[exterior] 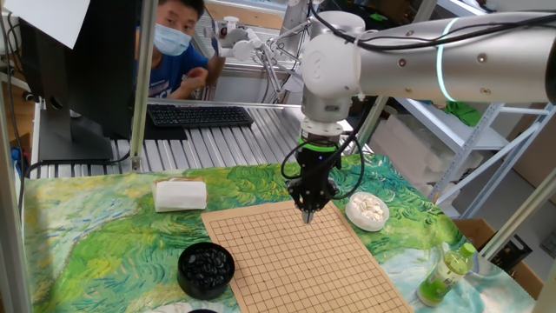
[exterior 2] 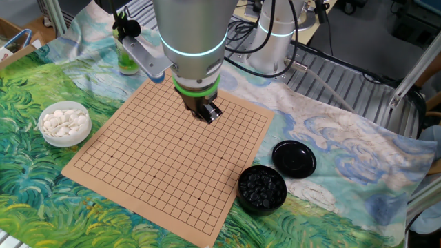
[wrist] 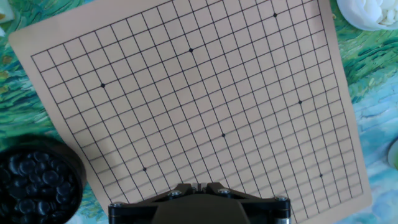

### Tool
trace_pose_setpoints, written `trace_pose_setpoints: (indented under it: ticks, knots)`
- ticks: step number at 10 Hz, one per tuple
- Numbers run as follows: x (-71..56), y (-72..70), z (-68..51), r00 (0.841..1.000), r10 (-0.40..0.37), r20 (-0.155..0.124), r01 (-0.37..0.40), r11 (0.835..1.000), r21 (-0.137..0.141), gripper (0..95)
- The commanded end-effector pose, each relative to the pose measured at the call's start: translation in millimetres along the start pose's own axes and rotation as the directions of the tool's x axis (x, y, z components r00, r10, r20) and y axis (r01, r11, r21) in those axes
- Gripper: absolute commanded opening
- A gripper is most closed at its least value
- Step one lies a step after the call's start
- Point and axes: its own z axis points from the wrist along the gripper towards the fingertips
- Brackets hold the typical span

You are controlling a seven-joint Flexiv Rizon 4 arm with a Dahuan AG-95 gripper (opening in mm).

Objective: Play the first move as black on the 3-4 point in the upper right corner of the Go board

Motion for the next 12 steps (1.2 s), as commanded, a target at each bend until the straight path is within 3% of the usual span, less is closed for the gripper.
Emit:
trace_pose_setpoints:
  ticks: [1, 3, 4, 5, 6, 12]
  knots:
    - [-0.5, 0.4, -0.3, 1.0, 0.002, 0.003, -0.002, 1.0, 0.001, 0.0]
    - [-0.5, 0.4, -0.3, 1.0, -0.006, 0.008, 0.006, 1.0, 0.001, 0.0]
    - [-0.5, 0.4, -0.3, 0.999, -0.02, 0.027, 0.02, 1.0, 0.001, 0.0]
    - [-0.7, 0.4, -0.3, 0.997, -0.03, 0.071, 0.03, 1.0, 0.003, 0.0]
    - [-1.7, 0.4, -0.9, 0.995, -0.031, 0.095, 0.031, 1.0, -0.001, 0.0]
    - [-12.6, -7.1, 0.8, 0.989, -0.035, 0.144, 0.037, 0.999, -0.009, 0.0]
